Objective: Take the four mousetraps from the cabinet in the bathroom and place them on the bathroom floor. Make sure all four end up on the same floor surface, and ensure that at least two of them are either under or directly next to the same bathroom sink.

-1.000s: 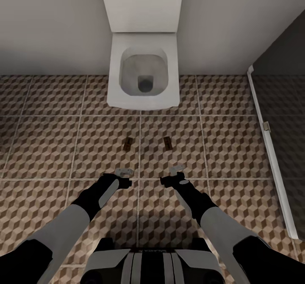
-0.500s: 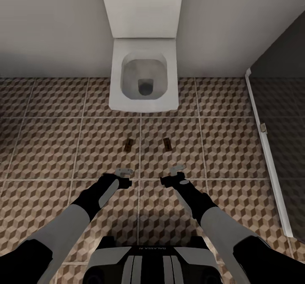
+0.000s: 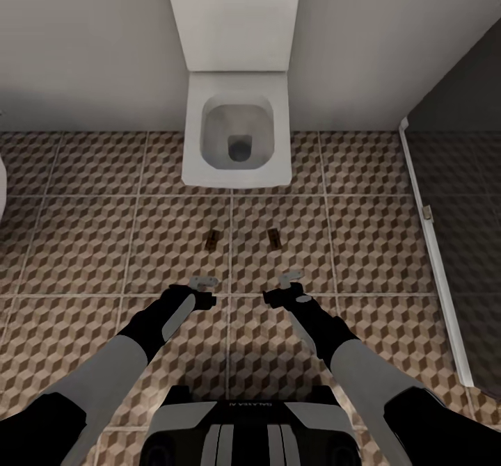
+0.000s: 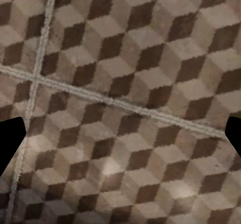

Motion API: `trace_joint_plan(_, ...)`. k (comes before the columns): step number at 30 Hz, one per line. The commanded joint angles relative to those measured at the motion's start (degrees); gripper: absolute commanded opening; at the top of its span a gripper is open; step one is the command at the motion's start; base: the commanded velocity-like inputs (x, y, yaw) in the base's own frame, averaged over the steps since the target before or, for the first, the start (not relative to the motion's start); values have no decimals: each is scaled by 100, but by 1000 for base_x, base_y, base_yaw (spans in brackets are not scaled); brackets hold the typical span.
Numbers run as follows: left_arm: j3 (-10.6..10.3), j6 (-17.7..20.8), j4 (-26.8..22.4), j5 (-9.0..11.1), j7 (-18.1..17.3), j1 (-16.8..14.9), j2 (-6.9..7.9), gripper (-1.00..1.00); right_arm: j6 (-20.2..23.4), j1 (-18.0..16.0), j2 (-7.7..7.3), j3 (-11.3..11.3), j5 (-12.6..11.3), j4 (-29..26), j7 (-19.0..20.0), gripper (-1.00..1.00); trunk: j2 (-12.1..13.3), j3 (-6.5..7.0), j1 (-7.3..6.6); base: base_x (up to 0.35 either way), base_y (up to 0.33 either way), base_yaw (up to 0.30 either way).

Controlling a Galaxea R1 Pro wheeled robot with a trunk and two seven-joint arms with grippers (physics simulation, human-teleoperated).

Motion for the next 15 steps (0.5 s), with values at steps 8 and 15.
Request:
trace_joint_plan(8, -23, 13, -6, 56, 50, -3, 4, 100, 28, -2, -18, 34, -49, -5, 0, 100, 321, 205, -176, 0, 0, 0)
trace_joint_plan(15, -30, 13, 16, 56, 45, -3, 4, 100, 28, -2, -64, 30, -44, -4, 2, 100, 602, 393, -330, 0, 0, 0)
